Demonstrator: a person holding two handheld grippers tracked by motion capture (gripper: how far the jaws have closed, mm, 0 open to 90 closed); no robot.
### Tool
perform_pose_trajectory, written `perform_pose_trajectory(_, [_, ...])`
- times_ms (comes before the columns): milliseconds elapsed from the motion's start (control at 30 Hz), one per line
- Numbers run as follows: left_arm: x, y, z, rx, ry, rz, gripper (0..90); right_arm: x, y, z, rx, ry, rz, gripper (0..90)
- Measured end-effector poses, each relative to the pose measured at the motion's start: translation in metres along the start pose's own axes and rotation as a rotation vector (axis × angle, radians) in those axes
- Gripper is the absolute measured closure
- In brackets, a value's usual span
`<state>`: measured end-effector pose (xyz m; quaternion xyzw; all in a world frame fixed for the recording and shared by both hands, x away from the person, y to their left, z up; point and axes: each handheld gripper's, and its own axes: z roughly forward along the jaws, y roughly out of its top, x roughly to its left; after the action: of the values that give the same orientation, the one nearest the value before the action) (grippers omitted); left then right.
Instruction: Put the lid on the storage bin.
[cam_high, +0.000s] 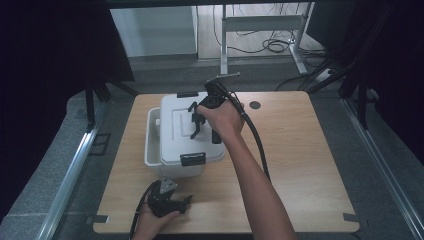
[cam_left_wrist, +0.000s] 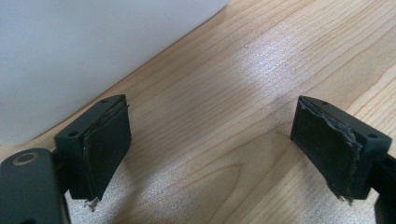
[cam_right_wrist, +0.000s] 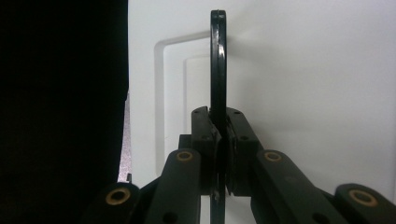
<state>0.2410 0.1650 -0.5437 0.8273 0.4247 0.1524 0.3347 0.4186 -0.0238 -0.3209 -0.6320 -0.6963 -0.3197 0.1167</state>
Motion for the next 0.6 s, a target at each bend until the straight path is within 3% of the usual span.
perform_pose_trajectory(600, [0.0,0.001,0.001,0.003,-0.002,0.009,12.1,0.025,0.008,0.024,0.017,0.002,0.005,84.0])
